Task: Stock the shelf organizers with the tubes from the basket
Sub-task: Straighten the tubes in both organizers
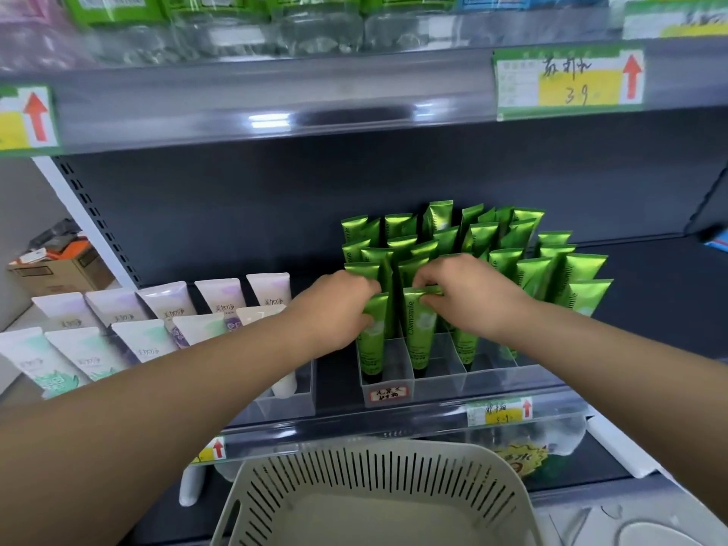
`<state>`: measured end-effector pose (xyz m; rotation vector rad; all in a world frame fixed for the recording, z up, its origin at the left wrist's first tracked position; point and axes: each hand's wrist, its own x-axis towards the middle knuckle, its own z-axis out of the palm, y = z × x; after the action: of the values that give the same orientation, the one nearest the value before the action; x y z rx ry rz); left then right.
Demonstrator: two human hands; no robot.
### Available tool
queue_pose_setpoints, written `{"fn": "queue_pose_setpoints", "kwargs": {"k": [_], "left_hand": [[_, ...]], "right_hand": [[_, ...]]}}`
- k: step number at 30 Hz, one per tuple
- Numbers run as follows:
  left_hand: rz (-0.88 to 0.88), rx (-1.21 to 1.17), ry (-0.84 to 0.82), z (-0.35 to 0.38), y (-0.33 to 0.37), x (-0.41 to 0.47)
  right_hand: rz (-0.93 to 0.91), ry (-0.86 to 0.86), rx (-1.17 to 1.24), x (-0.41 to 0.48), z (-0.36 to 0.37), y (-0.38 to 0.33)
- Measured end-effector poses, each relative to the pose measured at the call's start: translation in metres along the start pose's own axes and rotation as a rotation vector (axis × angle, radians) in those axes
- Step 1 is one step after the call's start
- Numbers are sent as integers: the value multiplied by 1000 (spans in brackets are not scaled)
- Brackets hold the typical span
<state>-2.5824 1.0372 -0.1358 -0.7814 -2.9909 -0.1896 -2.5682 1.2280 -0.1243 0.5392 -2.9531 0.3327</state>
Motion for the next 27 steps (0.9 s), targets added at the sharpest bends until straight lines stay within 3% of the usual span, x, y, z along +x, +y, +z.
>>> {"fn": "queue_pose_setpoints", "kwargs": {"k": [11,19,22,27], "left_hand": [[-23,-2,-5,-5,1,-3],[-130,-78,183,-35,-13,-2],[-144,-77,223,-43,-23,10],[-124,-28,114,-42,-32,32]], "right_hand": [[16,-40,27,0,-1,-2],[-15,142,267,12,-22,-13],[-72,133,197,25,-30,-12],[-205,9,-29,48,-31,-9]]}}
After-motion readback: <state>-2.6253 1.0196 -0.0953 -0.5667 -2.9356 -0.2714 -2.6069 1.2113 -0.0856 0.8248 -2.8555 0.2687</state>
